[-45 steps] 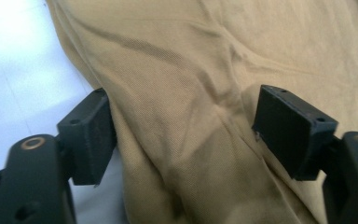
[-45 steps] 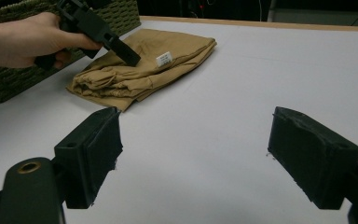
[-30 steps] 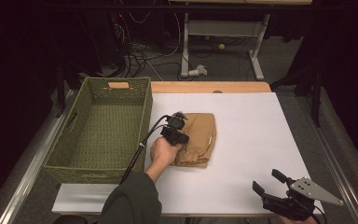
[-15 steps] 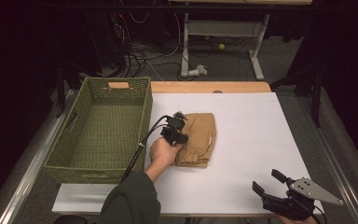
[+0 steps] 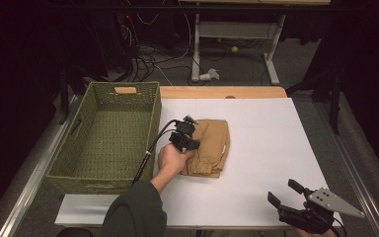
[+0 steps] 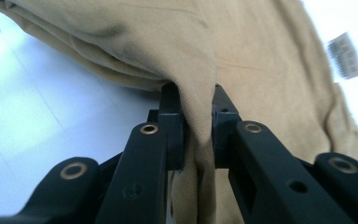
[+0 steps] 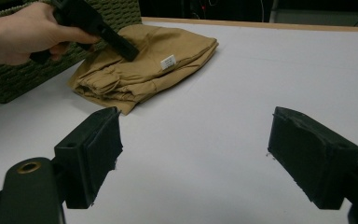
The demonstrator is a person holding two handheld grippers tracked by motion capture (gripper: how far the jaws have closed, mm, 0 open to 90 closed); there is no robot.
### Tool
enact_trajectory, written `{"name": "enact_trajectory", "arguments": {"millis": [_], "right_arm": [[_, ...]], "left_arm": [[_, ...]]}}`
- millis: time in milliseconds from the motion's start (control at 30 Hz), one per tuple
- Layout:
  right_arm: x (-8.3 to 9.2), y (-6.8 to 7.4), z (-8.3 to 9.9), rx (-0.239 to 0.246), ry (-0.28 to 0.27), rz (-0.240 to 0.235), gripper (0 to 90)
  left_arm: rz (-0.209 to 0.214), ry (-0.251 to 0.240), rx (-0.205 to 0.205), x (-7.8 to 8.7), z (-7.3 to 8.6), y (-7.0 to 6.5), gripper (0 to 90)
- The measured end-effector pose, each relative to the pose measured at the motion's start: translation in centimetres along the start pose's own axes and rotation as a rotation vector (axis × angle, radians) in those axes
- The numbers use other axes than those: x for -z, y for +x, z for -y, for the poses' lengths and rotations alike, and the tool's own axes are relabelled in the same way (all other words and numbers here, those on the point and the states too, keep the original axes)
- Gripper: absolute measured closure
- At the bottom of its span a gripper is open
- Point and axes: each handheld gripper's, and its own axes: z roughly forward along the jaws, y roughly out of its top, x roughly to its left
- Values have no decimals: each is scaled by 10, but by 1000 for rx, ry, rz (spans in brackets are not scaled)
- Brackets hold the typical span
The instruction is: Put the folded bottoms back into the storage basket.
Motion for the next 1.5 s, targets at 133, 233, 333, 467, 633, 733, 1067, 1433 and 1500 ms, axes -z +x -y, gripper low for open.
{"name": "enact_trajectory", "arguments": {"millis": [133, 233, 333, 467, 633, 733, 1067, 1433, 1500], "right_arm": [[0, 0, 0, 1, -1, 0, 185], [0, 0, 0, -1, -1, -1, 185], [0, 0, 0, 1, -1, -1, 185], [0, 0, 0, 0, -1, -1, 185], [0, 0, 0, -1, -1, -2, 185], [0, 0, 0, -1, -1, -2, 185], [0, 0, 0, 3, -4, 3, 185], [0, 0, 0, 2, -4, 2, 185], [0, 1, 0, 1, -3, 3, 185]], "left_arm": [[28, -32, -8, 9, -3, -4, 783], [46, -48, -11, 15, -4, -7, 783], [53, -58, -21, 20, -5, -10, 784], [68, -67, -34, 26, -5, -13, 785], [88, -81, -41, 35, -6, -16, 790], [97, -88, -51, 40, -6, -19, 791], [125, -104, -79, 55, -4, -24, 791], [137, -121, -84, 70, 1, -22, 792], [140, -125, -82, 73, 1, -22, 791]]}}
